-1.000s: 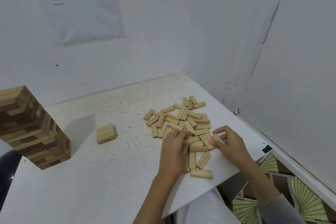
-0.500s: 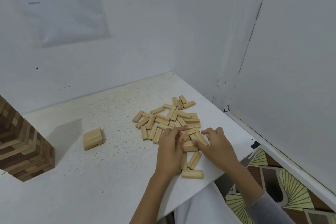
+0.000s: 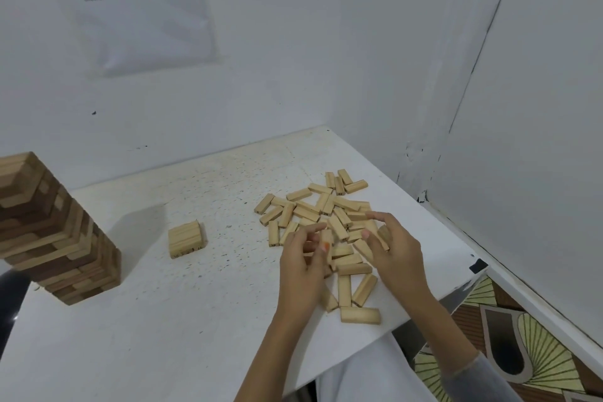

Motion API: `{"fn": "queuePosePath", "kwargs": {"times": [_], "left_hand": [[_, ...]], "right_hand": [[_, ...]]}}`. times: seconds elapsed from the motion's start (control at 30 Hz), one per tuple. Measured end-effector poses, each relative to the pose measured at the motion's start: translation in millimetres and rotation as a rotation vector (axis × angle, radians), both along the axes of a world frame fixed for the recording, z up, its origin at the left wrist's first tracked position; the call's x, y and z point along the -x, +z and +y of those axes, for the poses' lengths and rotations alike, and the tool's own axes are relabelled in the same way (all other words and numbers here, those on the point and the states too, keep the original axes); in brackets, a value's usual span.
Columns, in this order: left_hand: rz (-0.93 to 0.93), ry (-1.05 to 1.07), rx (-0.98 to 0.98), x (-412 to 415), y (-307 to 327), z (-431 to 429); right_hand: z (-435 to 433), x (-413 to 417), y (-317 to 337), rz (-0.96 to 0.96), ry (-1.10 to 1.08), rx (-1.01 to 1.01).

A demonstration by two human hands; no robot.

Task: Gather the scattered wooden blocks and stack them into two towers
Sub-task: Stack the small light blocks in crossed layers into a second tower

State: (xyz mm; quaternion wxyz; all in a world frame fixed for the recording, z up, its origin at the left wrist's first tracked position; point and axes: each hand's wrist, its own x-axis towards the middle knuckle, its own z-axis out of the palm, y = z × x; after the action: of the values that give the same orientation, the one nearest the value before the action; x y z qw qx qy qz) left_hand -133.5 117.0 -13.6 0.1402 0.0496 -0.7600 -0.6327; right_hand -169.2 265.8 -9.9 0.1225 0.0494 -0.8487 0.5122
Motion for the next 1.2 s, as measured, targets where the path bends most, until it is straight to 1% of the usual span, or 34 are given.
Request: {"fn": "queuePosePath", "kwargs": {"times": [0.13, 0.23, 0.43, 0.57, 0.63, 0.77, 0.9, 1.0, 1.13, 1.2], "left_hand": [[-0.004, 0.069, -0.062, -9.4, 2.7, -14.0], [-0.025, 0.112, -0.082, -17.9, 4.3, -27.5], [-0.046, 0.198, -0.091, -38.9, 2.9, -62.4], [-0.052, 0.258, -0.093, -55.0, 1.1, -83.4], [-0.061, 0.280, -0.082, -62.0, -1.7, -93.2], [-0.093, 0.304, -0.043, -72.2, -6.9, -106.7], [-0.127, 0.355, 0.048, -78.0, -15.9, -111.4], [-0.125, 0.384, 0.132, -80.7, -16.7, -114.5], [-0.153, 0.285, 0.106, -88.1, -9.8, -122.1], [-0.176, 0.217, 0.123, -92.6, -6.7, -127.2]], "right_hand": [[-24.6, -1.6, 4.9, -0.092, 0.198, 0.132], [-48.8, -4.6, 4.5, -0.148, 0.279, 0.180], [-89.2, -17.4, 7.4, -0.092, 0.423, 0.080], [-112.5, -23.8, -1.0, -0.136, 0.509, 0.082], [-122.5, -26.7, -5.1, -0.168, 0.522, 0.075], [-138.1, -31.5, -9.7, -0.167, 0.546, 0.038], [-148.1, -33.8, -14.3, -0.153, 0.529, -0.074], [-147.5, -31.3, -9.1, -0.229, 0.503, -0.025], [-137.4, -20.9, -2.1, -0.229, 0.541, 0.006], [-132.5, -15.0, -1.8, -0.248, 0.542, 0.014]]}}
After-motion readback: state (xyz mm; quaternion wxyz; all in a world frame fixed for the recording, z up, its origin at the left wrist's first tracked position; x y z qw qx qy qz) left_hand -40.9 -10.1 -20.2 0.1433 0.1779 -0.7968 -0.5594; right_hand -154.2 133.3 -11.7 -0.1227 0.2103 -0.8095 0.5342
